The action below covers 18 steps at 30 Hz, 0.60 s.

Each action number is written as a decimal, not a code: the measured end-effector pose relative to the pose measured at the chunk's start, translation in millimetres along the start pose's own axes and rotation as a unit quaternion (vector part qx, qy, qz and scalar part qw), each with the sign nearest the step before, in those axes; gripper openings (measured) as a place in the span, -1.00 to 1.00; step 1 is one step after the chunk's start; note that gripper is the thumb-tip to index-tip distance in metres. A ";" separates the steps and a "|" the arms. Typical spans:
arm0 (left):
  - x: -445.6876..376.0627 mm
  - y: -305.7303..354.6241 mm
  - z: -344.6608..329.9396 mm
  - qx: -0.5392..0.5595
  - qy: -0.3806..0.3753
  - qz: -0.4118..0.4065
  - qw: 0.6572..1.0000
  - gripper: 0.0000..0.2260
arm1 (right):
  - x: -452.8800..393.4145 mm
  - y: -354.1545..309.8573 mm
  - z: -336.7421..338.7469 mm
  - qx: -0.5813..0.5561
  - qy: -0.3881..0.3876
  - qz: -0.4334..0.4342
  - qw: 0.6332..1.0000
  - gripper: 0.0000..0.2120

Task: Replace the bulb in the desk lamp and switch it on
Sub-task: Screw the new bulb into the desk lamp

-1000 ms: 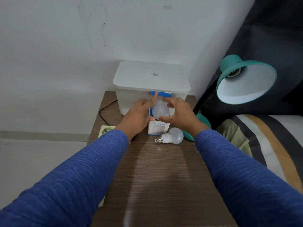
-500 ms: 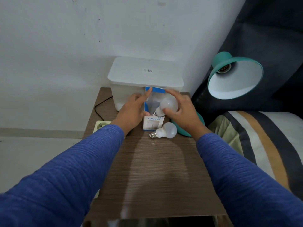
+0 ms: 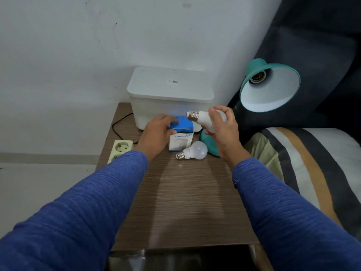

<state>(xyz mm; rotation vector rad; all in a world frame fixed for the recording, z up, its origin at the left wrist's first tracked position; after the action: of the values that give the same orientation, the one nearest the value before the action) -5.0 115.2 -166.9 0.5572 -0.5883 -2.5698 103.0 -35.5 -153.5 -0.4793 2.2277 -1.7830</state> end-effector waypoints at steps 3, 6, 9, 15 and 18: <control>2.3 -6.3 -5.1 -0.020 0.016 0.003 1.000 -0.77 | -1.7 2.1 -5.2 -0.005 0.001 -0.003 1.000 -0.90; 2.3 -8.2 -7.6 -0.023 0.016 -0.001 1.000 -0.76 | -4.6 5.0 -8.6 0.000 0.005 -0.004 1.000 -0.89; 4.5 -11.2 -11.4 -0.033 0.000 -0.016 0.999 -0.74 | -6.6 7.3 -11.3 0.004 0.003 -0.009 1.000 -0.87; 6.2 -10.6 -18.0 -0.088 -0.041 -0.063 0.993 -0.70 | -4.4 7.8 -15.1 0.029 0.006 -0.009 1.000 -0.84; 9.4 -10.0 -17.9 -0.117 -0.066 -0.087 0.987 -0.65 | 1.4 4.6 -17.4 0.049 0.002 -0.001 0.999 -0.83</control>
<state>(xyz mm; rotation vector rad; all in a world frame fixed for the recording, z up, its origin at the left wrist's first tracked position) -7.6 113.1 -189.2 0.3753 -0.2821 -2.8058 94.5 -19.6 -154.1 -0.4571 2.1311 -1.8843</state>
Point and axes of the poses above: each hand's wrist, its own x-axis away from the middle knuckle, its own z-axis out of the back of the hand, y = z × x, the point moved 7 cm from there along -x, towards the middle knuckle, and after that the axes turned 8 degrees about -x, right-handed, at the moved point
